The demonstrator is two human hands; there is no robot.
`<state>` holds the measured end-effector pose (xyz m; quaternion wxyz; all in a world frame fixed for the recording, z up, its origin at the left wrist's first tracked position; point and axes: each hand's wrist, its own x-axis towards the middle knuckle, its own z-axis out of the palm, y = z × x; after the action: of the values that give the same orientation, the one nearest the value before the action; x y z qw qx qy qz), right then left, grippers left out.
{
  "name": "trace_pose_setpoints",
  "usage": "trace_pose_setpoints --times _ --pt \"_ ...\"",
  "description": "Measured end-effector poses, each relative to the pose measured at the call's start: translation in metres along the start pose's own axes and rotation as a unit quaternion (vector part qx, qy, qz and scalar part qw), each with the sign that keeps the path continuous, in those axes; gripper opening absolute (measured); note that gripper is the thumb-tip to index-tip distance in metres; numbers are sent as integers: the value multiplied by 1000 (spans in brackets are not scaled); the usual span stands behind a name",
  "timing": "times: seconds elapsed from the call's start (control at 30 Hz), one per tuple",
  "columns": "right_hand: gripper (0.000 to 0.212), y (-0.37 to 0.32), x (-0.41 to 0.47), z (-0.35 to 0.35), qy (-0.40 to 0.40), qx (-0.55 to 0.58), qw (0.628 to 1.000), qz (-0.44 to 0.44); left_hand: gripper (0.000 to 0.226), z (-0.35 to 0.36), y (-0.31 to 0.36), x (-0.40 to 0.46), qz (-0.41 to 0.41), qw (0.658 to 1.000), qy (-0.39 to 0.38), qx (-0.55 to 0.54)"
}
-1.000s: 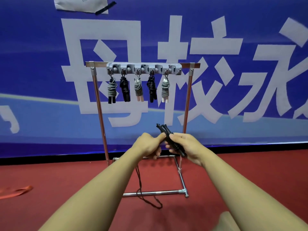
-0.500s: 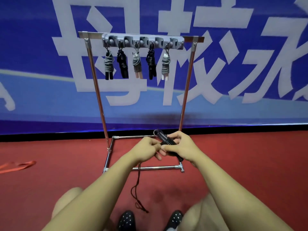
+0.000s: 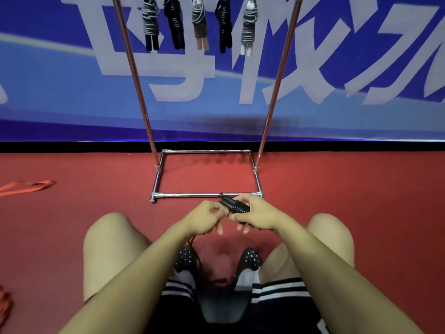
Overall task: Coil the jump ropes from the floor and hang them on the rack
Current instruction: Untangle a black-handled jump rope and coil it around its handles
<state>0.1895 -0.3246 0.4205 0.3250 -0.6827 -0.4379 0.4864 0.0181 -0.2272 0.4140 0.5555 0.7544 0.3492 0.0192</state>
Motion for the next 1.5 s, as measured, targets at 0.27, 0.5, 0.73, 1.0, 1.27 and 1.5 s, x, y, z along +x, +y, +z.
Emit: trace_pose_setpoints --times 0.27,0.5,0.73,1.0,1.27,1.5 --pt "30 46 8 25 97 23 995 -10 21 30 -39 11 -29 983 83 -161" --pt "32 66 2 39 84 286 951 87 23 52 -64 16 -51 979 72 -185" --pt "25 83 -3 42 51 175 983 0 39 60 -64 16 -67 969 102 -214" --pt "41 95 -10 40 98 103 990 16 44 73 -70 12 -37 976 76 -201" --pt "32 101 -15 40 -74 189 977 63 41 73 -71 13 -13 976 -6 -218" --pt "17 109 -3 40 40 68 996 32 50 69 -69 17 -106 984 11 -145"
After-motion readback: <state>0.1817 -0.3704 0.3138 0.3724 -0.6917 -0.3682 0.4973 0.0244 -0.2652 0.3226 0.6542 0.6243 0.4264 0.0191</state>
